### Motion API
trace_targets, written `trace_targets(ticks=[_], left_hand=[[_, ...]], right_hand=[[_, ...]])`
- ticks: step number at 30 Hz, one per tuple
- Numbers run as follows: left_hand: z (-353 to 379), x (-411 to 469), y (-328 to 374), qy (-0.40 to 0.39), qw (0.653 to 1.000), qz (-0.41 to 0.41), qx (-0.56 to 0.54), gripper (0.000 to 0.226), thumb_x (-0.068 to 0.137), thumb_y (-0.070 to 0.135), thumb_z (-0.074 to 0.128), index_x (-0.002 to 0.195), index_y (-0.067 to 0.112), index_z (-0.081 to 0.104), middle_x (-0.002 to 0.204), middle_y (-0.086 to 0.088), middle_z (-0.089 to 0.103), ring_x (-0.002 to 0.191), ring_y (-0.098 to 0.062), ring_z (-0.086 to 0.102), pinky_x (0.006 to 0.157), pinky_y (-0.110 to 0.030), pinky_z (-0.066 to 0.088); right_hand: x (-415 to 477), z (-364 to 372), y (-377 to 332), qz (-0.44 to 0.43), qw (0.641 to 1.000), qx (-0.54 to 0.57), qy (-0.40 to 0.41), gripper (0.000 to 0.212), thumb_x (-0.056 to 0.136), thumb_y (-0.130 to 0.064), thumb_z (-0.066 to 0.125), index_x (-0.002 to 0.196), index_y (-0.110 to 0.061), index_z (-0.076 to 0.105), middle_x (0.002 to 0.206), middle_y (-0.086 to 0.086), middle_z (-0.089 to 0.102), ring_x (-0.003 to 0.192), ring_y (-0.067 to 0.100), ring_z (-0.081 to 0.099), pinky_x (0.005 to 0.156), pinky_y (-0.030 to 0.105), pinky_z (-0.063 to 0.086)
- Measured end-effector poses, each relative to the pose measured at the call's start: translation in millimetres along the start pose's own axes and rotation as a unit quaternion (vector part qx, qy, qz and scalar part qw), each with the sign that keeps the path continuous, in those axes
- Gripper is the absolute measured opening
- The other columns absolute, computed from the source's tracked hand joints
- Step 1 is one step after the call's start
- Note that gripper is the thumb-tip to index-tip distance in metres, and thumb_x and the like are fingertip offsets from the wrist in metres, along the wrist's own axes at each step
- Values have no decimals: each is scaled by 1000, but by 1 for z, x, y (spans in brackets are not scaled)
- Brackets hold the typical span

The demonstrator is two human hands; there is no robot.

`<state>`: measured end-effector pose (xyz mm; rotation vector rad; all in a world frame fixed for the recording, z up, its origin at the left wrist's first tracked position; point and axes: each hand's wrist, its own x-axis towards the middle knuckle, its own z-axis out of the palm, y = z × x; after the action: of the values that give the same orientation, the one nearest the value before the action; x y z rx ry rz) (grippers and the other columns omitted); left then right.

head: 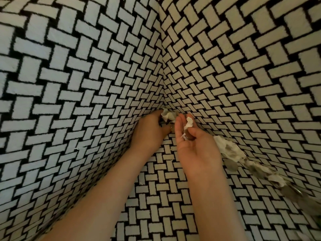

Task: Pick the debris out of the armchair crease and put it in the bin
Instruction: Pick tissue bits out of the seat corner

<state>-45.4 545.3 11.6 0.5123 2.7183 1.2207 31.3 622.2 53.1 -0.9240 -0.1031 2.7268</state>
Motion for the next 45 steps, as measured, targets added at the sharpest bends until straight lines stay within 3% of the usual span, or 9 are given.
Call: trace_targets(ticks=[8,14,19,23,27,33,39,42,45], left_hand=[[-3,-6,5,10,999,15,-43,48,75,26,74,118,17,56,97,15,57,93,2,52,69,5,36],[-7,-13,10,-16,998,45,-27,33,78,27,68,109,24,55,84,21,58,82,0,58,71,-12,47],[-7,-19,11,-60,994,83,-49,39,82,15,65,118,23,50,101,10,61,94,-7,59,80,-16,48],[-5,-18,14,-78,990,94,-71,49,75,29,62,120,21,47,112,3,56,102,-9,55,86,-22,47],[-8,-15,15,-122,989,61,-63,53,76,11,69,123,19,46,120,-1,51,110,-13,53,93,-27,46],[1,-9,26,-115,993,15,10,40,78,24,68,105,17,40,91,5,55,79,-8,53,62,-20,43],[9,-2,31,-91,991,0,95,32,82,29,62,95,15,37,85,2,54,82,-18,54,72,-30,44],[13,-2,31,-68,993,-3,100,23,83,26,60,86,17,39,72,7,46,76,-18,50,66,-27,38],[13,-5,30,-56,996,19,65,14,83,23,61,79,21,47,76,3,56,76,-21,56,63,-28,44]], right_hand=[[-2,3,-4,-6,1000,12,14,23,93,5,35,90,2,58,86,15,62,83,22,62,72,31,53],[0,4,-6,5,1000,13,25,27,91,4,33,85,-1,59,75,9,56,65,14,52,55,20,47],[2,4,-7,15,999,2,32,27,91,4,31,83,-3,57,69,7,48,55,12,42,39,12,40],[1,4,-6,11,999,0,36,28,89,4,30,82,-3,56,64,6,44,50,11,36,36,11,34],[0,4,-6,6,999,12,37,29,88,4,28,80,-4,55,61,5,42,44,10,35,35,11,31],[-4,6,-10,-38,999,17,35,28,86,4,28,73,-7,51,54,3,43,34,8,37,31,13,29],[-4,7,-11,-43,998,39,31,30,87,2,28,70,-7,51,54,1,41,34,7,35,31,12,29],[-3,8,-11,-35,997,59,26,31,87,3,26,69,-7,50,56,1,40,37,7,35,31,12,29],[-3,9,-12,-29,996,77,25,30,87,3,27,70,-7,49,56,2,40,38,7,34,31,11,30]])
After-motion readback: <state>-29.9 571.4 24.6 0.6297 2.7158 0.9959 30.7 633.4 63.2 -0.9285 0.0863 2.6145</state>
